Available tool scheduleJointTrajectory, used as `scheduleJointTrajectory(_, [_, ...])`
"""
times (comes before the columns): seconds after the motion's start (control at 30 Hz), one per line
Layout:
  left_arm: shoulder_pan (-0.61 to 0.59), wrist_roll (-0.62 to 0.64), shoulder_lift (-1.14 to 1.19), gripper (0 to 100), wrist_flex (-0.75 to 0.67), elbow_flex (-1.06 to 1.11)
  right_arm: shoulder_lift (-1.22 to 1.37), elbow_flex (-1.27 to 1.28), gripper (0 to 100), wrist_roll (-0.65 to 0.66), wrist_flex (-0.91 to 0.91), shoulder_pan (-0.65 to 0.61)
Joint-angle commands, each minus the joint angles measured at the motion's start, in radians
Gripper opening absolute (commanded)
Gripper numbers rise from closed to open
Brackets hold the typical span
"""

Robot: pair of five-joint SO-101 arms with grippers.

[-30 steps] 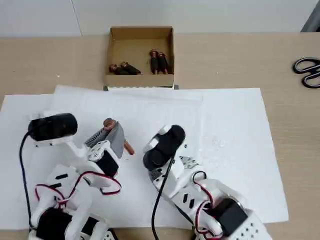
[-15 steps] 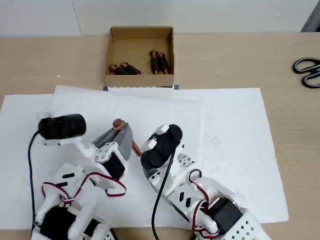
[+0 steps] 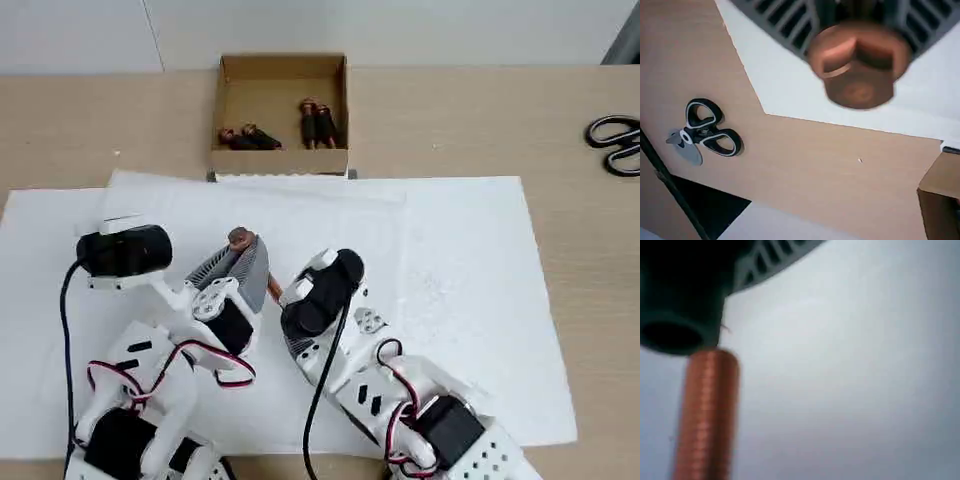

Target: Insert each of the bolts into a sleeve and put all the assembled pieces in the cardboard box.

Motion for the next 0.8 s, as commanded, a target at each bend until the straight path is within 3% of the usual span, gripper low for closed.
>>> scheduleJointTrajectory(0.0, [-0.002, 0.002, -0.012, 0, -0.029, -0.008, -0.008, -0.006, 0.2, -0.002, -0.019, -0.045])
scheduleJointTrajectory(0.77, [-0.002, 0.000, -0.014, 0, 0.052, -0.004, -0.008, -0.012, 0.2, -0.002, -0.027, -0.019])
